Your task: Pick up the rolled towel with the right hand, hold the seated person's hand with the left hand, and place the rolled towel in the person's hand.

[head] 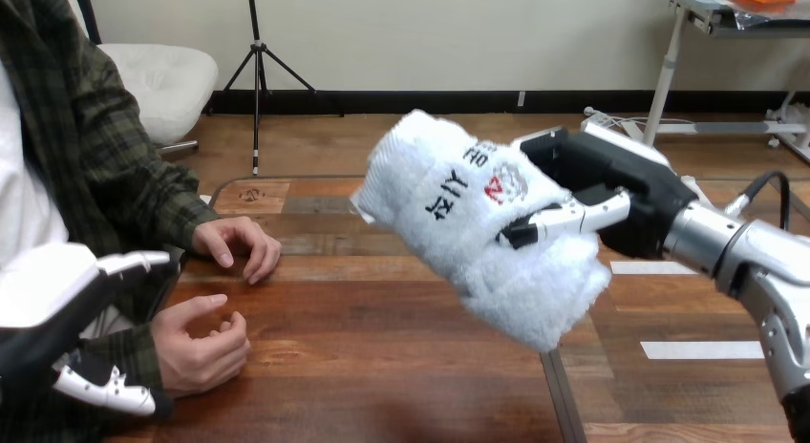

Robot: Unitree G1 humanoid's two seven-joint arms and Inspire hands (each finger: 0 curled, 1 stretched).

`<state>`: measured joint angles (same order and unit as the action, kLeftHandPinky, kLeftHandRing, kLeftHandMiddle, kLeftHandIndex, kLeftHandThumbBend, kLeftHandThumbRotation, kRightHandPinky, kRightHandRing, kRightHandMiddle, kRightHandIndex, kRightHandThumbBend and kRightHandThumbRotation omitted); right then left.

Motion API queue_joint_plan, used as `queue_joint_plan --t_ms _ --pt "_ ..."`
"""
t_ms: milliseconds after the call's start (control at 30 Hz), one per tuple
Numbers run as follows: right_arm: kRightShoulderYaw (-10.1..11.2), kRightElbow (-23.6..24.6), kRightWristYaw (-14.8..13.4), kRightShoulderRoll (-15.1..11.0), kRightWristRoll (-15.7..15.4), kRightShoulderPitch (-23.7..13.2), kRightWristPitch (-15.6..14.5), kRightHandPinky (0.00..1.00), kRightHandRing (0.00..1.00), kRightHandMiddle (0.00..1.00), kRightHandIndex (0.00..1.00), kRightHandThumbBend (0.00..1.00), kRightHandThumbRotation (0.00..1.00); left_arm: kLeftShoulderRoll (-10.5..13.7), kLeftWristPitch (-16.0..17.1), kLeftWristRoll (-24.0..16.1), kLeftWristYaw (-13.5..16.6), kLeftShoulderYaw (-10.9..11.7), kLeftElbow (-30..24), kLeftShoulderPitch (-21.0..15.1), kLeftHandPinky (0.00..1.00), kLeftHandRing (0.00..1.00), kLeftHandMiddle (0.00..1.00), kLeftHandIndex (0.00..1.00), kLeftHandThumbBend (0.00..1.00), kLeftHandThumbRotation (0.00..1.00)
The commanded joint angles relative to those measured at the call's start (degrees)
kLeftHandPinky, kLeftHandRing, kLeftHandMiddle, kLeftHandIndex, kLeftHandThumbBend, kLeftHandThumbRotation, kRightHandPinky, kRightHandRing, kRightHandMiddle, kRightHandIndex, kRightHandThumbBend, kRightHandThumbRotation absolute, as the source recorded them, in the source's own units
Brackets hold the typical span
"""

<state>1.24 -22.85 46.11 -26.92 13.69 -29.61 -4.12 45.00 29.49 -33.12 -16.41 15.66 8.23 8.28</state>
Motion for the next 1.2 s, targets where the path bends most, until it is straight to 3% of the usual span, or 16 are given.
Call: queue_joint_plan --t_ms 0,267,467,667,767,900,1167 --pt "2.8 6.2 -0.5 -0.4 2.8 -4.8 -0.4 0.12 0.17 0.24 0.35 0.79 0.0 3.5 2.0 -1.1 2.4 -3.7 6.0 -6.7 0.73 0.8 0.83 0.85 1.0 0.3" --pt "2.2 10.1 -2.9 1.2 2.4 -3.9 -1.7 0.13 0.17 0.24 0.35 0.79 0.0 5.1 5.3 -4.1 7.4 -8.2 16.2 -11.4 0.73 0.79 0.82 0.84 1.0 0.27" --pt "0.8 9.9 -3.8 3.1 1.7 -4.1 -1.0 0.13 0.17 0.24 0.36 0.79 0.0 5.7 4.9 -5.3 8.0 -11.3 21.5 -14.5 0.74 0.8 0.84 0.85 1.0 0.28" --pt "-0.8 7.4 -4.0 5.7 0.8 -5.0 0.1 0.13 0.17 0.25 0.36 0.8 0.0 6.0 6.5 -6.5 11.4 -13.7 26.5 -17.0 0.72 0.79 0.83 0.85 1.0 0.29" --pt "-1.7 5.9 -4.4 6.8 -0.2 -5.3 1.2 0.13 0.17 0.25 0.37 0.81 0.0 6.1 5.4 -6.8 11.7 -14.7 26.8 -17.4 0.72 0.79 0.84 0.85 1.0 0.3" --pt "-3.1 2.1 -4.7 8.3 -2.5 -6.4 4.3 0.14 0.17 0.25 0.36 0.82 0.0 6.1 6.5 -7.6 14.6 -16.2 29.7 -18.5 0.71 0.78 0.83 0.84 1.0 0.31" --pt "-4.7 -5.8 -4.9 10.2 -6.2 -8.6 8.7 0.14 0.18 0.25 0.36 0.84 0.0 6.0 6.5 -7.7 16.8 -18.0 32.0 -18.9 0.71 0.78 0.83 0.84 1.0 0.32"
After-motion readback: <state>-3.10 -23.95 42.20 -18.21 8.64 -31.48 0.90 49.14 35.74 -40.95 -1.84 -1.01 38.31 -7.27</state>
